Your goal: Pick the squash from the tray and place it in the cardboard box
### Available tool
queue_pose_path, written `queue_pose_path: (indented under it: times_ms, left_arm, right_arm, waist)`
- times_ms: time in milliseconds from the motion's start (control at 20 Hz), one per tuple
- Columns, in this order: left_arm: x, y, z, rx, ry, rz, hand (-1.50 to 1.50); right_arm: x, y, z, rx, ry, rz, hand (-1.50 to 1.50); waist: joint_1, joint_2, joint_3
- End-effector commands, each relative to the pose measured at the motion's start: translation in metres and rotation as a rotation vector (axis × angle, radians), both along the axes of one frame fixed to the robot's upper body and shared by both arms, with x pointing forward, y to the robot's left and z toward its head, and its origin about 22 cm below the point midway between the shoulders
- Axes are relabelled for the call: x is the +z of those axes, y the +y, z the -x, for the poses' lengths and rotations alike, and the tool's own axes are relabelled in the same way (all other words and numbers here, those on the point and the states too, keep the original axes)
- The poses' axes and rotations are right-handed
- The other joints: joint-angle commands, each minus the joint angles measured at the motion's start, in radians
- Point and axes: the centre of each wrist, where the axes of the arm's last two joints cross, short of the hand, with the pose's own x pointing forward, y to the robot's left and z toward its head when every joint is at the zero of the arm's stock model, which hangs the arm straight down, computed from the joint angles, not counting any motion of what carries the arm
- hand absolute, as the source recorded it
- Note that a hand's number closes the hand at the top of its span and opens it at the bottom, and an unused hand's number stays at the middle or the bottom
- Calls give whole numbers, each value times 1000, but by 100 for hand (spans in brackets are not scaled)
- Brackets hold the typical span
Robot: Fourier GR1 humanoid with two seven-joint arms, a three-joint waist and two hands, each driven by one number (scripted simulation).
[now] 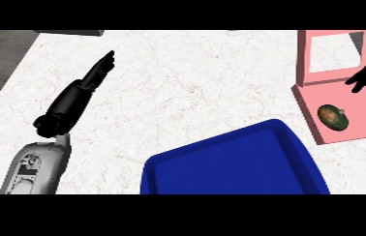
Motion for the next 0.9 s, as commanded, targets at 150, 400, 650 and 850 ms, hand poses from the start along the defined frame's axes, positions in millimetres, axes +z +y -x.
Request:
queue_pose_path:
  times_ms: [150, 400, 650, 850]
  left_arm:
    - [-6, -1, 5, 0, 1, 3, 0]
    - [-10, 6, 5, 23, 18, 6, 0]
    - [-3, 6, 0, 9, 7, -4, 0]
    - [-5, -1, 4, -16, 4, 10, 0]
  right_arm:
    - [-14, 7, -15, 196, 91, -447, -150]
    - [-61, 17, -15, 50, 264, -872, -150]
    - [-50, 2, -19, -95, 385, -1036, -150]
    - [-30, -13, -24, -174, 380, -1148, -150]
  waist:
    - [-10, -5, 2]
    - [-26, 0, 1]
    - [-15, 2, -1]
    - [10, 7, 2]
